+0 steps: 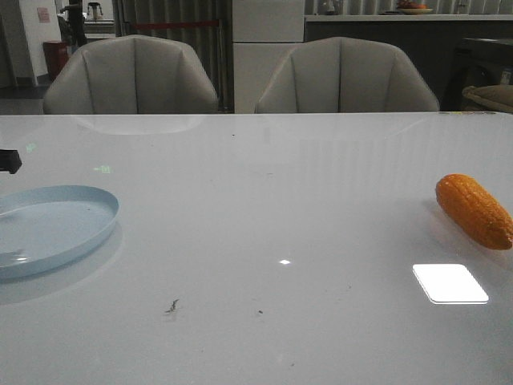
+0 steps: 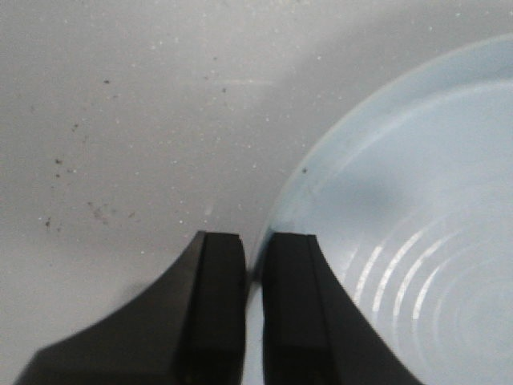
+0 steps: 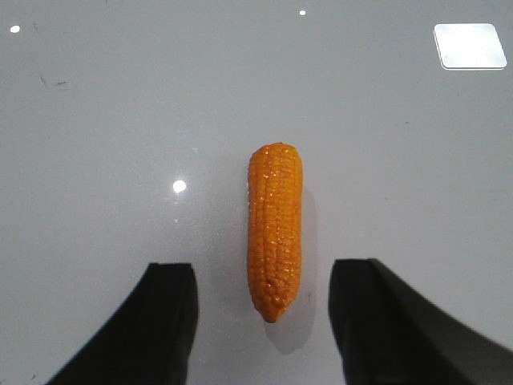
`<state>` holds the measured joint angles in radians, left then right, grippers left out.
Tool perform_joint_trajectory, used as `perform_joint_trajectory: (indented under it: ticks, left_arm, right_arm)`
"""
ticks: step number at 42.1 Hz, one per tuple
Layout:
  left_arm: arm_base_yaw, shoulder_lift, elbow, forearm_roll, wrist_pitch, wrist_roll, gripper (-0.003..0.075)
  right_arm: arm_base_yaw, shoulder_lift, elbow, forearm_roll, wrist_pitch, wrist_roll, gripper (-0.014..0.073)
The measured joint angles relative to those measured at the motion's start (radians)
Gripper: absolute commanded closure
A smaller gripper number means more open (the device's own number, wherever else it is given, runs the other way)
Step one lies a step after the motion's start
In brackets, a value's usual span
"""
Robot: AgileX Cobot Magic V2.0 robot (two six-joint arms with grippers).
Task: Place corn on plate with both arms
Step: 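Lower the left gripper to the light blue plate rim and grasp it, then lift the plate with the left gripper and carry it toward table center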
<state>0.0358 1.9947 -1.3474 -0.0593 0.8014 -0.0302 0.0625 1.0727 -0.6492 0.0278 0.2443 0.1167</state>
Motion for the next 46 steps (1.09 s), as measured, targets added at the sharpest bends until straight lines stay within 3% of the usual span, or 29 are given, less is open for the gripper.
perform_joint_trajectory:
  ticks: [11,20,35,46]
  left_arm:
    - [0.0,0.009,-0.181,0.0,0.19,0.0,0.0623]
    - [0.0,0.009,-0.401,-0.12,0.318,0.0,0.0623]
    - [-0.096,0.016,-0.525,-0.413,0.323,0.0,0.0623]
    - [-0.247,0.044,-0.525,-0.435,0.279,0.0,0.0623]
  right_arm:
    - [0.0,0.0,0.0,0.0,0.0,0.0,0.0115]
    - [0.0,0.0,0.0,0.0,0.0,0.0,0.0115]
    - [0.0,0.0,0.0,0.0,0.0,0.0,0.0115]
    - [0.0,0.0,0.0,0.0,0.0,0.0,0.0115]
